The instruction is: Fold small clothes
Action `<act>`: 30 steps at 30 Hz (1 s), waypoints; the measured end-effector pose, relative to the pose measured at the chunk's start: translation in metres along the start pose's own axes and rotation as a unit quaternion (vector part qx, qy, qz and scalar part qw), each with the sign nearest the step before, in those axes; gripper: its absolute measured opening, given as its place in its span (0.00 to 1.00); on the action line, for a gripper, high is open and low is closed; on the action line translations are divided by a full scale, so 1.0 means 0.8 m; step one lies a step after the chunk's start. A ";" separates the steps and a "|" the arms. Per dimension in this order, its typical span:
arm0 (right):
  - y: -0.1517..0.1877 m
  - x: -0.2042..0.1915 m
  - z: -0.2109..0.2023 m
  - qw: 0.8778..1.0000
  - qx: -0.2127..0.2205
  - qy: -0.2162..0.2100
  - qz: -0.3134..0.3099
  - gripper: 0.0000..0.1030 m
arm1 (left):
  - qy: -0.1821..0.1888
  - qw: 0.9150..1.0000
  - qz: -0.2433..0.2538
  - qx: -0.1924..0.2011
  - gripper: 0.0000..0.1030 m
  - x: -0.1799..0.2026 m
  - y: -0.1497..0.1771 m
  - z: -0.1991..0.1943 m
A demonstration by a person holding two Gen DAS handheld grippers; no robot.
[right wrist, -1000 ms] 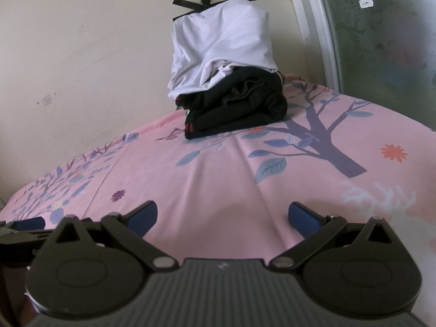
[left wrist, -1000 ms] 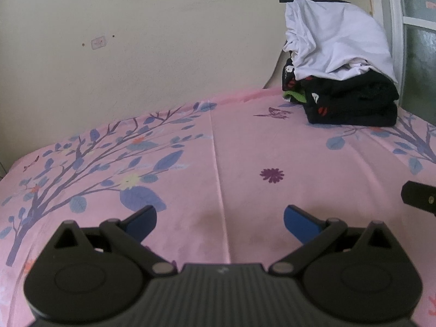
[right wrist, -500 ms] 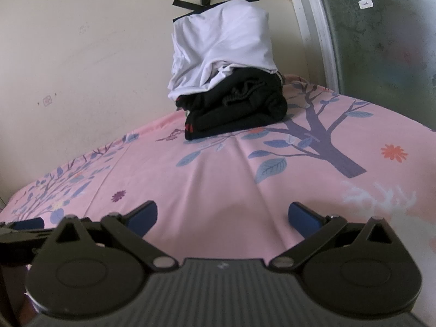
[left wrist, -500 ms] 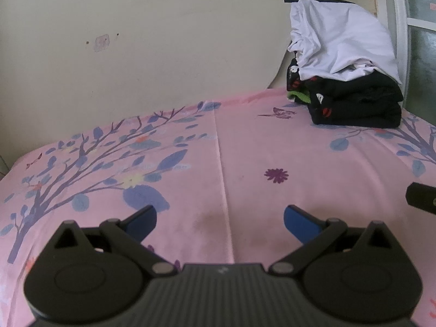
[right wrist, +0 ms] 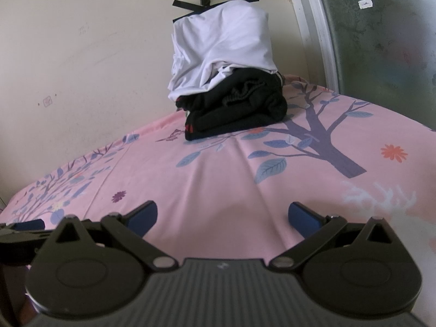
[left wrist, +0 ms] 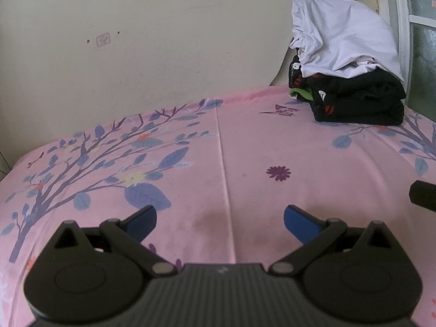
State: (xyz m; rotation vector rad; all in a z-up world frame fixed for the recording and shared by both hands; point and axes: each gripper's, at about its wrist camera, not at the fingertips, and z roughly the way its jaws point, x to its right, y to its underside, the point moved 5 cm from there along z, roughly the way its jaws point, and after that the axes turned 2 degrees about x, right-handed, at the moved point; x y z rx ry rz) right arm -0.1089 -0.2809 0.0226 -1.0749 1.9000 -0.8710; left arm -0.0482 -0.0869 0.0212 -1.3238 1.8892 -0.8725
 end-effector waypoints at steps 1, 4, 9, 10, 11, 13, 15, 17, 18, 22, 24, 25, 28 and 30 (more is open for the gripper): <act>0.000 0.000 0.000 1.000 0.000 0.000 0.000 0.94 | 0.000 1.000 0.000 0.000 1.00 0.000 0.000 0.000; 0.000 0.000 0.000 1.000 0.000 0.000 0.000 0.94 | 0.000 1.000 0.000 -0.001 1.00 -0.001 0.000 0.000; 0.000 0.000 0.000 1.000 0.000 0.000 0.000 0.94 | -0.002 1.000 0.002 -0.002 1.00 0.000 0.001 0.001; 0.000 0.000 0.000 1.000 0.000 0.000 0.000 0.94 | -0.002 1.000 0.002 -0.002 1.00 0.000 0.001 0.001; 0.000 0.000 0.000 1.000 0.000 0.000 0.000 0.94 | -0.002 1.000 0.002 -0.002 1.00 0.000 0.001 0.001; 0.000 0.000 0.000 1.000 0.000 0.000 0.000 0.94 | -0.002 1.000 0.002 -0.003 1.00 0.000 0.001 0.001; 0.000 0.000 0.000 1.000 0.000 0.000 0.000 0.94 | -0.002 1.000 0.002 -0.003 1.00 0.000 0.001 0.001; -0.001 0.000 0.000 1.000 0.000 0.000 0.000 0.94 | -0.002 1.000 0.003 -0.004 1.00 0.000 0.001 0.002; 0.000 0.000 0.000 1.000 0.000 0.000 0.000 0.94 | -0.002 1.000 0.004 -0.004 1.00 0.000 0.002 0.002; 0.000 0.000 -0.001 1.000 0.000 0.000 0.000 0.94 | -0.004 1.000 0.007 -0.004 1.00 0.000 0.002 0.002; 0.000 0.000 -0.001 1.000 0.000 0.000 0.001 0.94 | -0.004 1.000 0.007 -0.006 1.00 0.000 0.002 0.002; 0.000 0.000 -0.001 1.000 0.000 0.000 0.000 0.94 | -0.004 1.000 0.007 -0.007 1.00 0.000 0.002 0.003; 0.000 0.000 -0.001 1.000 0.000 0.000 0.000 0.94 | -0.004 1.000 0.003 -0.010 1.00 -0.001 0.002 0.004; 0.000 0.000 -0.001 1.000 0.000 0.001 0.001 0.94 | -0.003 1.000 0.001 -0.012 1.00 -0.002 0.002 0.004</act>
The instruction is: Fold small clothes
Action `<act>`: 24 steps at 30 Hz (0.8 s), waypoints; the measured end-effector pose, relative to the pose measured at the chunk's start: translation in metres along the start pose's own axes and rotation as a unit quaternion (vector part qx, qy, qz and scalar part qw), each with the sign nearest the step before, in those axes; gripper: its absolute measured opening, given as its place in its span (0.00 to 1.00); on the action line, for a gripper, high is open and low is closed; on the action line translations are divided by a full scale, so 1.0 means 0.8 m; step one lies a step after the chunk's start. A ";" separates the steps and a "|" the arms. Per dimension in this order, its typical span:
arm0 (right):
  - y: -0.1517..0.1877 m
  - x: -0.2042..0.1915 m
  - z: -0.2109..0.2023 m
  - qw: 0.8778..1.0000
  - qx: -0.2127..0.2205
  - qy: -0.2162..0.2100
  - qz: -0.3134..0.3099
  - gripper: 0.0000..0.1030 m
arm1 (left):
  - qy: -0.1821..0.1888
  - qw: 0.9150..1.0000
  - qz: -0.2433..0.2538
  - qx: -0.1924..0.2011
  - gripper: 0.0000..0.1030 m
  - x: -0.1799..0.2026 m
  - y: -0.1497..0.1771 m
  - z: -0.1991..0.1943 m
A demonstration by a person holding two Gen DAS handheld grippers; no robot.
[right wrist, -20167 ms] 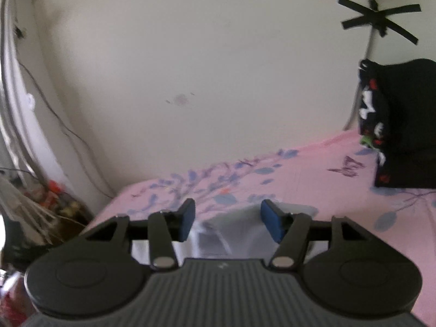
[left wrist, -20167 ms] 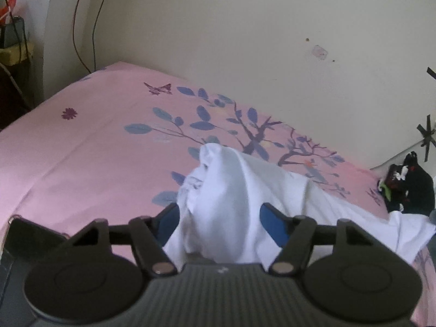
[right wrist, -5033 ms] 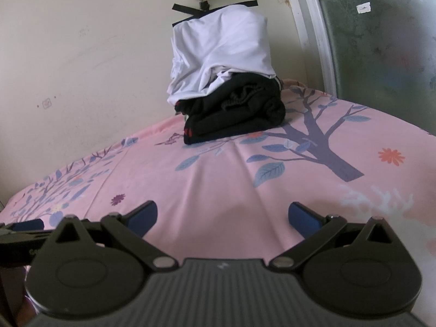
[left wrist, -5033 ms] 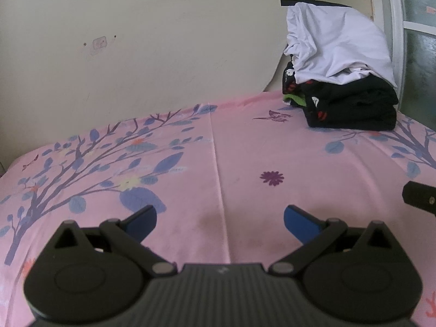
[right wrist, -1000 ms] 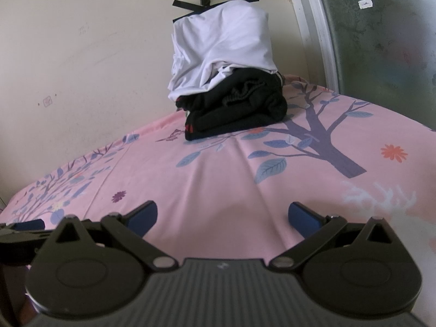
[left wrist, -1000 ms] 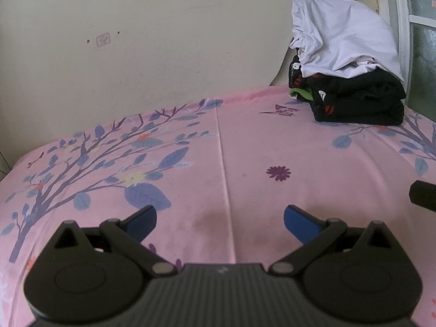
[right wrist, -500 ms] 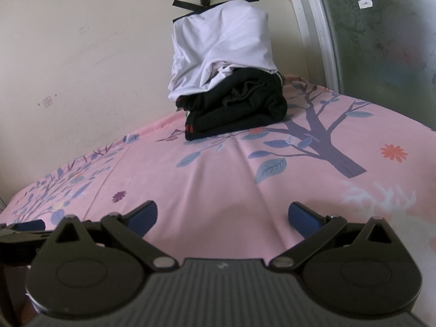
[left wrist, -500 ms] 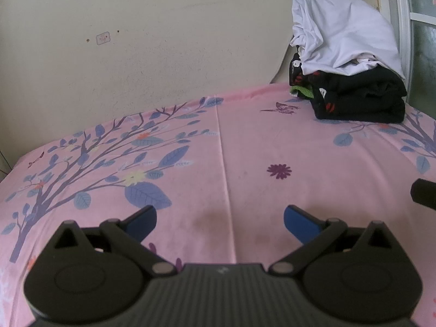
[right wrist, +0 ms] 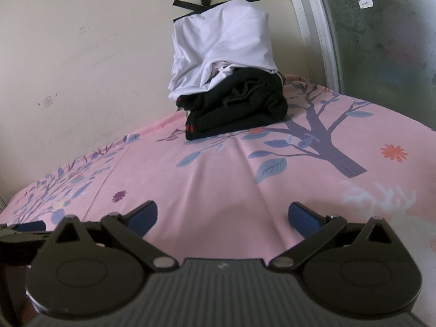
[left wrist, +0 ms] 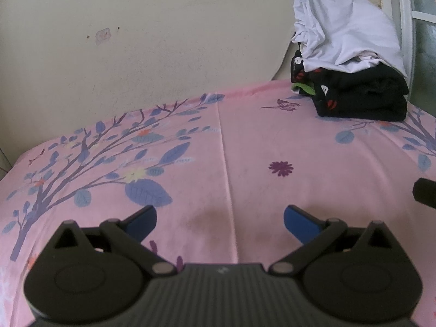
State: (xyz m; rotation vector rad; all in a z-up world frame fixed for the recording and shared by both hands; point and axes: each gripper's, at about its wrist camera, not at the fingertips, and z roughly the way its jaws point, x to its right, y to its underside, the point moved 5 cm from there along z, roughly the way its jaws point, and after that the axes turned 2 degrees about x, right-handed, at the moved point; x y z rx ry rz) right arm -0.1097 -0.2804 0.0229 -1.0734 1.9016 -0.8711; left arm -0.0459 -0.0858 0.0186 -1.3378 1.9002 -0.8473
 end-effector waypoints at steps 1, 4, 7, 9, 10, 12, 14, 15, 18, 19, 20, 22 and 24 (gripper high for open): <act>0.000 0.000 0.000 1.000 0.000 0.000 0.000 0.94 | 0.000 1.000 -0.001 0.000 1.00 0.000 0.000 0.000; 0.000 0.000 -0.001 1.000 0.000 0.000 0.000 0.94 | 0.001 1.000 -0.001 0.001 1.00 0.000 0.000 0.000; 0.000 0.000 -0.001 1.000 0.000 -0.001 0.000 0.94 | 0.000 1.000 0.002 0.003 1.00 0.001 0.000 -0.001; 0.000 -0.001 -0.001 1.000 0.000 -0.001 0.000 0.94 | -0.001 1.000 0.005 0.006 1.00 0.001 0.000 -0.002; 0.000 -0.002 -0.001 1.000 0.000 -0.001 0.001 0.94 | -0.002 1.000 0.006 0.007 1.00 0.001 0.000 -0.003; 0.001 -0.003 -0.002 1.000 0.000 -0.002 0.001 0.94 | -0.003 1.000 0.007 0.009 1.00 0.001 0.000 -0.003; 0.002 -0.004 -0.001 1.000 -0.001 -0.003 0.001 0.94 | -0.005 1.000 0.005 0.010 1.00 0.000 -0.001 -0.004; 0.002 -0.004 -0.001 1.000 -0.001 -0.003 0.001 0.94 | -0.005 1.000 0.003 0.010 1.00 -0.001 -0.001 -0.004; 0.002 -0.003 -0.001 1.000 -0.002 -0.005 0.001 0.94 | -0.007 1.000 -0.004 0.007 1.00 -0.004 -0.001 -0.003; 0.002 -0.003 -0.001 1.000 -0.002 -0.004 0.001 0.94 | -0.007 1.000 -0.005 0.005 1.00 -0.004 -0.001 -0.003; 0.003 -0.004 -0.001 1.000 -0.003 -0.004 0.001 0.94 | -0.007 1.000 -0.006 0.004 1.00 -0.005 -0.001 -0.002; 0.002 -0.003 -0.001 1.000 -0.002 -0.004 0.001 0.94 | -0.007 1.000 -0.007 0.003 1.00 -0.005 -0.001 -0.002; 0.002 -0.003 -0.001 1.000 -0.002 -0.004 0.001 0.94 | -0.007 1.000 -0.007 0.003 1.00 -0.005 -0.001 -0.001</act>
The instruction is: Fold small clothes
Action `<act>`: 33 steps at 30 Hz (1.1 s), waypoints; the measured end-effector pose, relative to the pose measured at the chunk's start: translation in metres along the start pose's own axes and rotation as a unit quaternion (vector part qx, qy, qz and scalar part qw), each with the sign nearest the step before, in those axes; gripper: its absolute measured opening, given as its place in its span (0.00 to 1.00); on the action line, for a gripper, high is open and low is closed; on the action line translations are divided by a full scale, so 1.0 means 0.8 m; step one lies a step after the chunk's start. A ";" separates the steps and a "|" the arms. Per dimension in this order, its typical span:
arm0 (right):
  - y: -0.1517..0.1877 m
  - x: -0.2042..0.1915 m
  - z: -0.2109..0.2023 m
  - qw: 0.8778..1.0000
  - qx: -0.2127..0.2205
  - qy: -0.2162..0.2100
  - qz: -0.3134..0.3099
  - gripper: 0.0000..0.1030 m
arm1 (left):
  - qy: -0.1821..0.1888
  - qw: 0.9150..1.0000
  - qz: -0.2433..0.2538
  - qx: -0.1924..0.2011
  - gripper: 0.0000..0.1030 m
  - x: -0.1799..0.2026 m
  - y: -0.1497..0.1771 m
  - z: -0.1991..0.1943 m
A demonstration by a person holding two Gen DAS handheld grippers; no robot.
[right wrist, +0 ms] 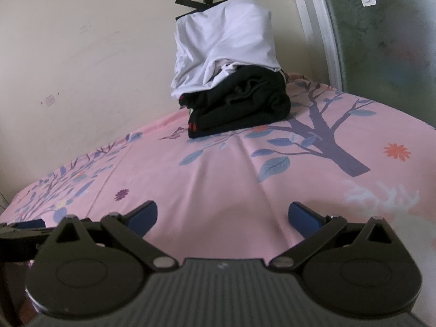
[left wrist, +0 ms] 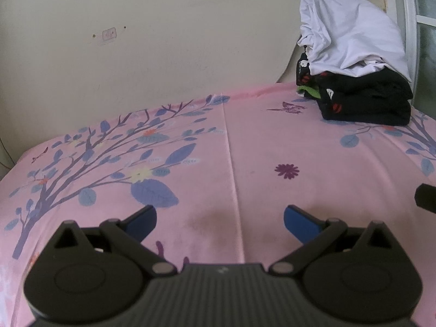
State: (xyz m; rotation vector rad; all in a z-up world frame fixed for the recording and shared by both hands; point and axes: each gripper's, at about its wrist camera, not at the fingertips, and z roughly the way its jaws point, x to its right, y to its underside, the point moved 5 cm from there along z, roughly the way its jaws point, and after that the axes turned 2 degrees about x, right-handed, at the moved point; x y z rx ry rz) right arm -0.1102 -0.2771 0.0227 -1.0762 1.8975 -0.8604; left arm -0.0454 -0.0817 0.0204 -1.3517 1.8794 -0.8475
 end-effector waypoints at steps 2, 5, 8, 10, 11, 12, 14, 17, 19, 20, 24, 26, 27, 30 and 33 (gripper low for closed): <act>0.000 0.000 0.000 1.000 0.000 0.000 0.000 0.94 | 0.000 1.000 0.001 0.000 1.00 0.000 0.000 0.000; 0.000 0.000 0.000 1.000 0.000 0.000 0.000 0.94 | 0.000 1.000 0.001 -0.001 1.00 0.000 0.000 0.000; 0.000 0.000 0.000 1.000 0.000 0.000 0.000 0.94 | 0.000 1.000 0.001 -0.001 1.00 0.000 0.000 0.000; 0.000 0.000 0.000 1.000 0.000 -0.001 0.000 0.94 | 0.000 1.000 0.001 -0.001 1.00 0.000 0.000 0.000; 0.000 0.000 0.000 1.000 0.000 -0.001 0.000 0.94 | 0.000 1.000 0.001 -0.001 1.00 0.000 0.000 0.000; 0.000 0.000 0.000 1.000 0.000 0.000 0.001 0.94 | 0.000 1.000 0.001 -0.001 1.00 0.000 0.000 0.000; 0.000 -0.001 0.000 1.000 0.000 0.000 0.001 0.94 | 0.000 1.000 0.002 0.000 1.00 0.000 0.000 0.000; 0.000 -0.001 -0.001 1.000 0.001 -0.001 0.002 0.94 | 0.000 1.000 0.005 0.000 1.00 0.001 0.001 0.000; 0.000 -0.001 -0.001 1.000 0.001 -0.001 0.002 0.94 | -0.001 1.000 0.006 0.001 1.00 0.001 0.001 0.000; 0.000 -0.002 0.000 1.000 0.001 -0.001 0.002 0.94 | -0.001 1.000 0.007 0.001 1.00 0.001 0.001 0.000; 0.000 -0.002 -0.001 1.000 0.001 -0.001 0.002 0.94 | -0.001 1.000 0.008 0.001 1.00 0.002 0.002 0.000; 0.000 -0.002 -0.001 1.000 0.001 -0.001 0.002 0.94 | 0.000 1.000 0.009 0.002 1.00 0.003 0.002 -0.001; 0.000 -0.001 -0.001 1.000 0.001 -0.001 0.002 0.94 | -0.001 1.000 0.010 0.002 1.00 0.003 0.002 -0.001; -0.001 -0.001 0.000 1.000 0.001 -0.002 0.002 0.94 | -0.001 1.000 0.011 0.002 1.00 0.003 0.002 -0.001; -0.001 -0.001 0.000 1.000 0.001 -0.002 0.002 0.94 | -0.001 1.000 0.011 0.002 1.00 0.003 0.002 -0.001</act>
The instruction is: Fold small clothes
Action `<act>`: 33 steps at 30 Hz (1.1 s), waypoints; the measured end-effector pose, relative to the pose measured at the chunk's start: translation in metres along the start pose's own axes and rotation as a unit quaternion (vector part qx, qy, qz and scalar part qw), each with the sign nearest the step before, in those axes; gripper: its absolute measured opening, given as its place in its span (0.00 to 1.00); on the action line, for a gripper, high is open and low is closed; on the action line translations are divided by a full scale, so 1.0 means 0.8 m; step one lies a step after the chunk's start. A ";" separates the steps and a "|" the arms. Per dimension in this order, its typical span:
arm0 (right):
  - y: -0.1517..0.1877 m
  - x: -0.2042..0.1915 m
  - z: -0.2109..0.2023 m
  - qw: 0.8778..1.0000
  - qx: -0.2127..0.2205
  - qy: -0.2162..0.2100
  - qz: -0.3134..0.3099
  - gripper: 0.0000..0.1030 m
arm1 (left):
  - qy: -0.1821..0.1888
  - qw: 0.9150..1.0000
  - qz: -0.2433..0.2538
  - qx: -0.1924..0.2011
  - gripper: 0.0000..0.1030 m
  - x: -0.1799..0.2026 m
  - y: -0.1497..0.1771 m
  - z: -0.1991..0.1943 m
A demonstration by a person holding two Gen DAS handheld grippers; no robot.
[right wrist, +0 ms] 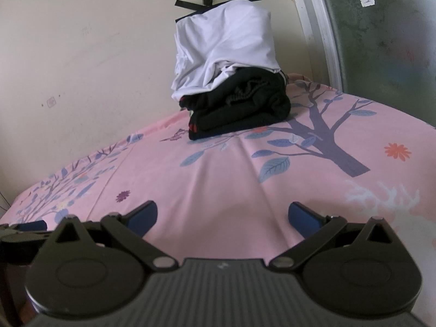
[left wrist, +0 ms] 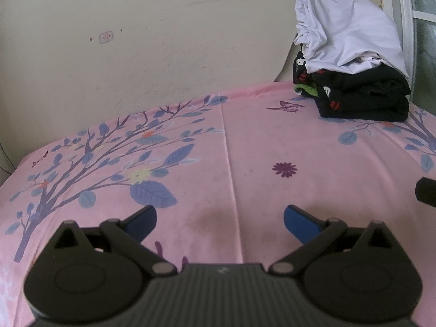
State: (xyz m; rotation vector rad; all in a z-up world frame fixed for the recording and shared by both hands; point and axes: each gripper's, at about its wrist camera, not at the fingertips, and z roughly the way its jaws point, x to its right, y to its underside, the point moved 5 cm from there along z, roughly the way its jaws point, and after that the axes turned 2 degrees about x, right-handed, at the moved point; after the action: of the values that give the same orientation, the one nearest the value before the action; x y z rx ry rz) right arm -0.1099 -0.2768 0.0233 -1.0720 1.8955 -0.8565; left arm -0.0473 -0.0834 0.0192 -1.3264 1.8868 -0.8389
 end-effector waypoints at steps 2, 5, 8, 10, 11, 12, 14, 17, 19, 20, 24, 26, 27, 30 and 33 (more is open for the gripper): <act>0.000 -0.001 0.000 1.000 0.000 0.000 0.000 0.94 | 0.000 1.000 0.000 0.000 1.00 0.000 0.000 0.000; 0.000 0.000 0.000 1.000 0.000 0.000 0.000 0.94 | 0.000 1.000 0.000 0.000 1.00 0.000 0.000 0.000; 0.000 0.000 0.000 1.000 0.000 0.000 0.000 0.94 | 0.001 1.000 0.001 0.000 1.00 0.000 0.000 0.000; 0.000 -0.001 0.000 1.000 0.000 0.000 0.000 0.94 | 0.001 1.000 0.002 0.001 1.00 0.000 0.000 -0.001; 0.000 0.000 0.000 1.000 0.000 0.000 0.000 0.94 | 0.000 1.000 0.003 0.001 1.00 0.000 0.000 -0.001; 0.000 -0.001 0.000 1.000 0.000 0.000 0.000 0.94 | 0.000 1.000 0.003 0.002 1.00 0.000 0.000 -0.001; 0.000 0.000 0.000 1.000 0.000 0.000 0.000 0.94 | 0.000 1.000 0.004 0.002 1.00 0.000 0.000 -0.001; 0.000 0.000 0.000 1.000 0.000 0.000 0.000 0.94 | 0.000 1.000 0.004 0.002 1.00 0.001 0.000 -0.001; 0.000 -0.001 0.000 1.000 0.000 0.000 0.000 0.94 | 0.000 1.000 0.004 0.002 1.00 0.001 0.000 -0.001; 0.000 0.000 0.000 1.000 0.000 0.000 0.000 0.94 | -0.001 1.000 0.004 0.003 1.00 0.001 0.000 -0.001; 0.000 0.000 0.000 1.000 0.000 0.000 0.000 0.94 | 0.000 1.000 0.005 0.003 1.00 0.001 0.001 -0.001; 0.000 0.000 0.000 1.000 0.000 -0.001 0.000 0.94 | -0.001 1.000 0.005 0.003 1.00 0.001 0.000 -0.001; 0.000 0.001 0.000 1.000 0.000 -0.001 0.000 0.94 | -0.001 1.000 0.006 0.004 1.00 0.001 0.000 -0.001; 0.000 0.001 0.000 1.000 0.000 -0.001 0.000 0.94 | 0.002 1.000 0.010 0.009 1.00 0.002 0.000 -0.003; 0.000 0.001 0.001 1.000 0.000 -0.001 0.000 0.94 | 0.006 1.000 0.016 0.013 1.00 0.004 -0.001 -0.005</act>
State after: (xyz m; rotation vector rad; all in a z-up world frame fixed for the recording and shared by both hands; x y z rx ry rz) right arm -0.1096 -0.2777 0.0231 -1.0714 1.8946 -0.8548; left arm -0.0511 -0.0859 0.0214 -1.2760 1.8948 -0.8545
